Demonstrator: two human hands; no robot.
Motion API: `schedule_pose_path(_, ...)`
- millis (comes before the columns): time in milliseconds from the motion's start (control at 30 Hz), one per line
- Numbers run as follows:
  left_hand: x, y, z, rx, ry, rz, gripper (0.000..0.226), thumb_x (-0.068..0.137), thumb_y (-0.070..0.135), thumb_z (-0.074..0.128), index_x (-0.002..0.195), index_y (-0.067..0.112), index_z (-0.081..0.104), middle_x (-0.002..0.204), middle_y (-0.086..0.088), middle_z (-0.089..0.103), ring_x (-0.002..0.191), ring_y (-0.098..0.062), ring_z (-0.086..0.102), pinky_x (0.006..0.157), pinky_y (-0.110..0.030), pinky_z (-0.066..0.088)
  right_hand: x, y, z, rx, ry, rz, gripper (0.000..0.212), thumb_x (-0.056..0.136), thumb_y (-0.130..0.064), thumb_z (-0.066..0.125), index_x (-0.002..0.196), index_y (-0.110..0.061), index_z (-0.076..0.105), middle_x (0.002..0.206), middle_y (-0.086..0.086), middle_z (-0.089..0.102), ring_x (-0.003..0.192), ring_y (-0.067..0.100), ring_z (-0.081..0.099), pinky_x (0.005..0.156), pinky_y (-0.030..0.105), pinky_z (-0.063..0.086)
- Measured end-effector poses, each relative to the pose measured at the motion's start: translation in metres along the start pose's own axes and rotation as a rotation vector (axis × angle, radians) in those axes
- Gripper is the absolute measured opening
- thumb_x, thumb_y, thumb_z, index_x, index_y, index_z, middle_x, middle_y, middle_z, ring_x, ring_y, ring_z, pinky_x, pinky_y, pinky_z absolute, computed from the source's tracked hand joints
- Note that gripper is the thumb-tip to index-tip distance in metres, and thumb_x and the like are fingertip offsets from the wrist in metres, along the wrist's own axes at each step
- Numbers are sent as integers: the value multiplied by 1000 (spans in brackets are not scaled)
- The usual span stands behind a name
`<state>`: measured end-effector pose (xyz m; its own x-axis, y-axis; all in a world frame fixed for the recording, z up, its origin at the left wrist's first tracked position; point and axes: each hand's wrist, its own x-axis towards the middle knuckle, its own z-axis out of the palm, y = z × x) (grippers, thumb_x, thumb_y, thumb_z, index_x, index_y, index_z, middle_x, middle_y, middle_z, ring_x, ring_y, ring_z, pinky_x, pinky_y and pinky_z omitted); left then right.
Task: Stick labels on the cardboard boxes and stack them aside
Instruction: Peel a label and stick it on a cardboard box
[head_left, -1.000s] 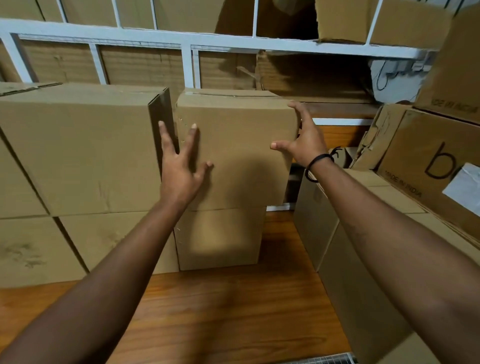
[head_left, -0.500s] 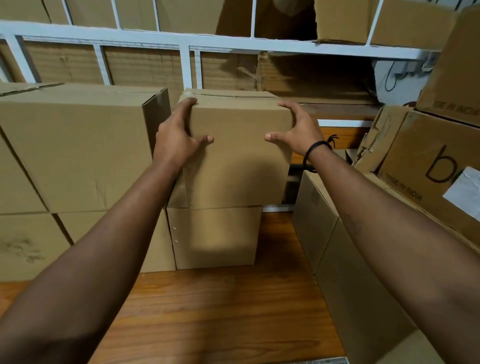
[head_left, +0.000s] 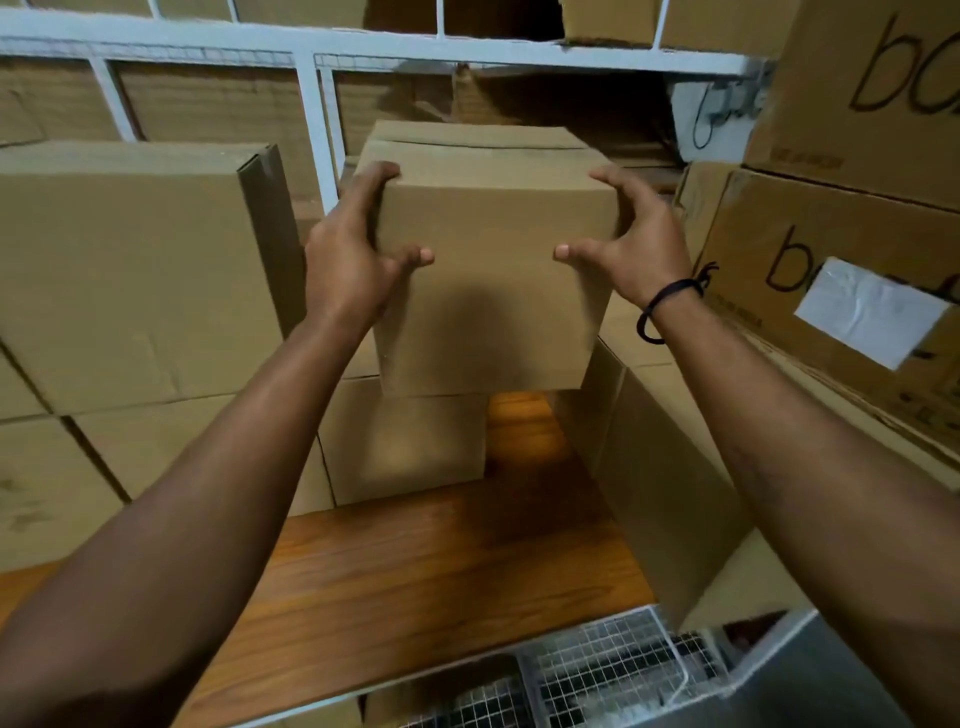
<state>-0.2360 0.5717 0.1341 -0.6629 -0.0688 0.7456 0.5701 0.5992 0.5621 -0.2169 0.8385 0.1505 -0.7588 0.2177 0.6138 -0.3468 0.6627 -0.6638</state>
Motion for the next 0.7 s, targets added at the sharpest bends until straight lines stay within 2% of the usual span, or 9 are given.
schedule_pose_path(100, -13, 15, -5, -15, -28, 24, 75, 67, 32, 87, 132, 35, 49, 128, 2, 59, 111, -12, 54, 94, -40, 54, -24, -6, -20, 9, 37, 15, 78, 64, -23, 87, 133, -29, 50, 133, -6, 47, 118, 10, 43, 98, 32, 49)
schedule_pose_path(167, -25, 26, -10, -17, -44, 30, 76, 68, 32, 87, 133, 33, 49, 126, 6, 57, 110, -11, 52, 95, -38, 53, -40, -10, -34, 0, 41, 33, 79, 63, -24, 87, 132, -29, 50, 130, -8, 47, 116, 10, 44, 96, 31, 49)
schedule_pose_path(233, -40, 36, -16, -37, -52, 39, 77, 68, 31, 87, 134, 32, 49, 123, 10, 52, 110, -10, 50, 96, -36, 52, -55, -14, -47, -8, 34, 26, 78, 63, -23, 88, 132, -28, 51, 127, -9, 46, 113, 8, 43, 93, 25, 48)
schedule_pose_path(333, -69, 49, -26, -56, -53, 51, 76, 69, 30, 87, 135, 32, 48, 123, 14, 50, 112, -10, 50, 96, -37, 52, -81, -19, -64, -22, 23, 3, 77, 64, -22, 87, 132, -27, 52, 123, -13, 42, 110, 5, 41, 80, 7, 41)
schedule_pose_path(367, -80, 54, -30, -56, -55, 49, 76, 70, 30, 87, 134, 32, 47, 125, 12, 52, 112, -12, 52, 95, -38, 52, -92, -20, -70, -17, 23, 1, 77, 64, -22, 88, 132, -28, 52, 123, -14, 42, 111, 6, 42, 80, 6, 40)
schedule_pose_path(467, -115, 67, -42, -31, -31, 67, 74, 70, 31, 87, 133, 30, 47, 129, 0, 59, 111, -20, 58, 90, -46, 54, -125, -21, -86, -3, 34, -3, 79, 61, -27, 89, 131, -31, 53, 132, -10, 47, 117, 9, 43, 92, 20, 42)
schedule_pose_path(533, -142, 76, -51, -11, -24, 54, 73, 71, 31, 86, 133, 29, 47, 126, -2, 60, 108, -22, 59, 85, -47, 55, -151, -25, -95, -6, 34, 0, 80, 61, -28, 89, 132, -31, 53, 136, -9, 48, 117, 6, 41, 92, 12, 38)
schedule_pose_path(600, -170, 83, -64, -7, -16, 34, 71, 73, 31, 84, 133, 28, 47, 124, -2, 60, 106, -23, 59, 82, -46, 55, -175, -30, -101, -5, 8, -10, 79, 62, -26, 88, 133, -30, 53, 130, -16, 45, 115, 1, 38, 90, 4, 34)
schedule_pose_path(700, -211, 91, -88, -36, -17, -4, 70, 74, 29, 83, 133, 32, 45, 132, 7, 54, 113, -20, 56, 86, -47, 55, -214, -40, -107, -3, -1, -52, 76, 65, -24, 87, 133, -25, 54, 128, -17, 47, 118, -1, 40, 101, 15, 37)
